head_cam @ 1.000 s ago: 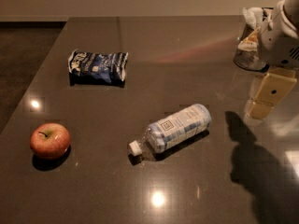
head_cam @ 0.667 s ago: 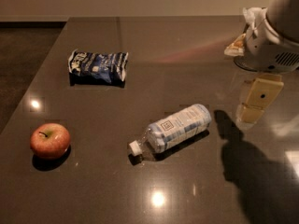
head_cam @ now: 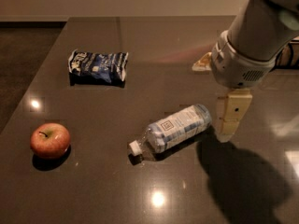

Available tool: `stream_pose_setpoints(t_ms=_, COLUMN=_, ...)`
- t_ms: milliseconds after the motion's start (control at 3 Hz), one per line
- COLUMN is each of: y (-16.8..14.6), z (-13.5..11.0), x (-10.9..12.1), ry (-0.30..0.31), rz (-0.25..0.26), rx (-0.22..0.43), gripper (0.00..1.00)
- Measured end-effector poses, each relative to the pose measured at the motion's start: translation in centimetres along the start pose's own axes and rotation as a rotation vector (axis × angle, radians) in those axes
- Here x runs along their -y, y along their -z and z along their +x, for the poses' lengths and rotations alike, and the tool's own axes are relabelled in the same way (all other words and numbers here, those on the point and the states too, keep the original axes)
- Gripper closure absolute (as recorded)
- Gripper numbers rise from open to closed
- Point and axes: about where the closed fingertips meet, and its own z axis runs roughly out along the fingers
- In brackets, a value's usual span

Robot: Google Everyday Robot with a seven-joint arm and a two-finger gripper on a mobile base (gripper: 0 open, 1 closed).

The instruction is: Pick blue plastic bottle

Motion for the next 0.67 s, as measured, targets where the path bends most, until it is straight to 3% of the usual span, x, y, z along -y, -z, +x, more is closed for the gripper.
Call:
stream_pose_setpoints(t_ms=333, y=-3.0, z=-1.4, x=0.2, ry=0.079, rz=-0.061, rx=-0.005, gripper=0.00)
stream_pose_setpoints(t_ms=667, y=-5.0, z=-1.7, x=0.1, ry=0.105, rz=-0.122, rx=-0.037, gripper=0.00)
